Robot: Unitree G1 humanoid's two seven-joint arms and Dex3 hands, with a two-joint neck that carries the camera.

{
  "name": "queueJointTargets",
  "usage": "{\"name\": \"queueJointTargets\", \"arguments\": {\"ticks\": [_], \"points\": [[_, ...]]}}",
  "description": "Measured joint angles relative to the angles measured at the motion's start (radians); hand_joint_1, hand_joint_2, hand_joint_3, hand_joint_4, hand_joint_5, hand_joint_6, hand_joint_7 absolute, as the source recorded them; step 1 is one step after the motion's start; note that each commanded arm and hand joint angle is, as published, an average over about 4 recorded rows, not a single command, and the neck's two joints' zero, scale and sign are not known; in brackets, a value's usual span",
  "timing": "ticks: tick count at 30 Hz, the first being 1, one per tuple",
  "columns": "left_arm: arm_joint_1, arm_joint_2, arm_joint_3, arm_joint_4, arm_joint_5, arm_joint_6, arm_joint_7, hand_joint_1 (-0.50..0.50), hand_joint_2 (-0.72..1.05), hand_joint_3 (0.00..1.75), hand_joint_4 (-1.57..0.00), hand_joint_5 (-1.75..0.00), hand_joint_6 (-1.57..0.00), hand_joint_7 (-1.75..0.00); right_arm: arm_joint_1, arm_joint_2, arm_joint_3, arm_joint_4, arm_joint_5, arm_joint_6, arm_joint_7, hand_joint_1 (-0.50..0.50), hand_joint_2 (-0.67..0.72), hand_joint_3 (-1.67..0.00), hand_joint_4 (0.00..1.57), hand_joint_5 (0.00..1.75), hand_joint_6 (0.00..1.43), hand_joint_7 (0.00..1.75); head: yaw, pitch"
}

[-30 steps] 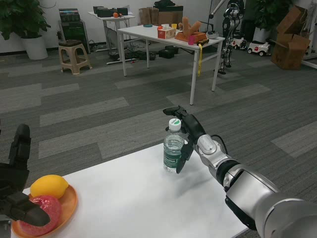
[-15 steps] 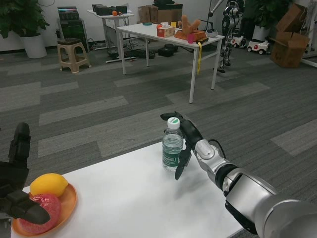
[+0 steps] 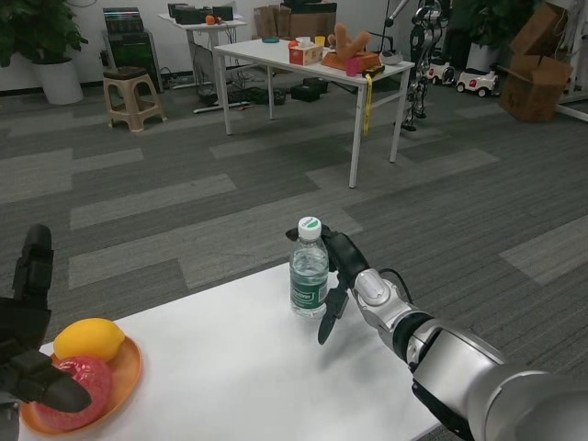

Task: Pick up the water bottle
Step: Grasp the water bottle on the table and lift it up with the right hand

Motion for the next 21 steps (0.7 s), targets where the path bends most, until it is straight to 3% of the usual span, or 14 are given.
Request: {"name": "queueJointTargets", "arguments": {"ticks": [1, 3, 5, 7, 11, 13, 17, 21], "points": [[0.000, 0.000, 0.000, 0.000, 0.000, 0.000, 0.000, -0.48, -0.72, 0.04, 0.00, 0.00, 0.00, 0.00, 0.001, 0.002, 0.001, 0.000, 0.000, 0.000, -0.009, -0.40, 0.41, 0.00, 1.40, 0.65, 1.08, 0.70, 0.000, 0.000], [0.000, 0.000, 0.000, 0.000, 0.000, 0.000, 0.000, -0.48, -0.72, 0.07, 0.00, 0.00, 0.00, 0.00, 0.002, 0.004, 0.002, 0.000, 0.000, -0.001, -0.025, -0.35, 0.12, -0.04, 1.57, 1.12, 1.28, 1.10, 0.001, -0.001], [0.000, 0.000, 0.000, 0.000, 0.000, 0.000, 0.000, -0.48, -0.72, 0.09, 0.00, 0.00, 0.00, 0.00, 0.004, 0.006, 0.005, 0.000, 0.000, -0.003, -0.032, -0.33, -0.13, -0.16, 1.50, 1.48, 1.31, 1.43, 0.002, -0.003], [0.000, 0.000, 0.000, 0.000, 0.000, 0.000, 0.000, -0.48, -0.72, 0.09, 0.00, 0.00, 0.00, 0.00, 0.006, 0.007, 0.007, 0.000, 0.000, -0.005, -0.035, -0.31, -0.29, -0.48, 1.41, 1.62, 1.31, 1.61, 0.003, -0.005], [0.000, 0.000, 0.000, 0.000, 0.000, 0.000, 0.000, -0.48, -0.72, 0.04, 0.00, 0.00, 0.00, 0.00, 0.010, 0.008, 0.007, 0.000, 0.000, -0.005, -0.036, -0.21, -0.35, -1.19, 1.38, 1.60, 1.36, 1.71, 0.003, -0.005], [0.000, 0.000, 0.000, 0.000, 0.000, 0.000, 0.000, -0.48, -0.72, 0.02, 0.00, 0.00, 0.00, 0.00, 0.012, 0.008, 0.007, 0.000, 0.000, -0.008, -0.036, -0.17, -0.35, -1.39, 1.39, 1.50, 1.37, 1.64, 0.003, -0.005], [0.000, -0.001, 0.001, 0.000, 0.000, 0.000, 0.000, -0.48, -0.72, 0.07, 0.00, 0.00, 0.00, 0.00, 0.020, 0.006, 0.006, -0.006, 0.002, -0.014, -0.014, -0.17, -0.35, -1.49, 1.42, 1.45, 1.35, 1.61, 0.003, -0.005], [0.002, -0.002, 0.002, 0.000, 0.000, -0.001, 0.000, -0.48, -0.72, 0.09, 0.00, 0.00, 0.00, 0.00, 0.038, -0.002, -0.006, -0.033, 0.003, -0.016, 0.044, -0.12, -0.41, -1.51, 1.44, 1.45, 1.31, 1.59, 0.012, -0.011]]}}
